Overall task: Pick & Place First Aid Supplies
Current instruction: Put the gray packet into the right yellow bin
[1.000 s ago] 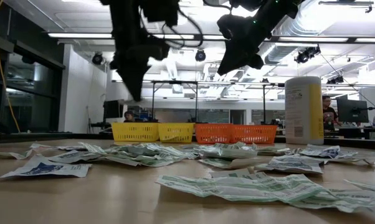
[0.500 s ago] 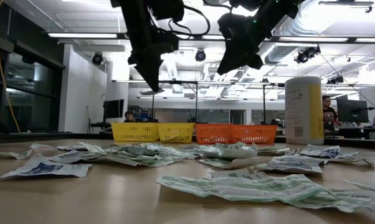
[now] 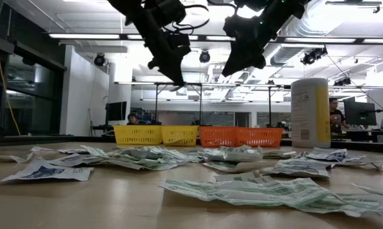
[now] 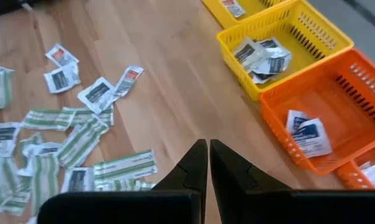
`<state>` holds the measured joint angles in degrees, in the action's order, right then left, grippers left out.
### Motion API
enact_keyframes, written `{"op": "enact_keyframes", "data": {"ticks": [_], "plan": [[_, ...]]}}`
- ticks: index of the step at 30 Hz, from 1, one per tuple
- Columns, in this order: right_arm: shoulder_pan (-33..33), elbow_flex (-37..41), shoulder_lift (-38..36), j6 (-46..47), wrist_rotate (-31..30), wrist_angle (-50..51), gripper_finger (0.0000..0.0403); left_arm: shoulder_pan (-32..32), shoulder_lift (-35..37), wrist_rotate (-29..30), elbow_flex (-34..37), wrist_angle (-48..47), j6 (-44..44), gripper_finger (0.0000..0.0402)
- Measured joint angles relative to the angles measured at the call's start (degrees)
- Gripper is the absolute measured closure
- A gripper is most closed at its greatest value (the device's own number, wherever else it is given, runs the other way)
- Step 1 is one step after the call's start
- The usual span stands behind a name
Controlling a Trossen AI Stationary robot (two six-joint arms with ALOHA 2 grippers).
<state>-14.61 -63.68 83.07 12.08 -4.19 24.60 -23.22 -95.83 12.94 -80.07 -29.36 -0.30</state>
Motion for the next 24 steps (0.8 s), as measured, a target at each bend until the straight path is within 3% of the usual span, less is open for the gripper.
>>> {"op": "enact_keyframes", "data": {"ticks": [7, 18, 24], "plan": [[-0.4, 0.0, 0.0, -0.7, -4.9, 0.0, 0.0391, -5.6, -3.9, -4.4, -0.1, 4.8, -5.9, 0.0401], [-5.3, 0.0, 0.0, -2.0, -4.0, 0.0, 0.0391, -12.3, -11.8, -14.0, 0.0, 6.7, -29.0, 0.0401], [-7.4, 0.0, 0.0, -2.1, -2.7, 0.0, 0.0391, -13.6, -13.2, -17.1, 0.0, 9.2, -34.0, 0.0401]]}}
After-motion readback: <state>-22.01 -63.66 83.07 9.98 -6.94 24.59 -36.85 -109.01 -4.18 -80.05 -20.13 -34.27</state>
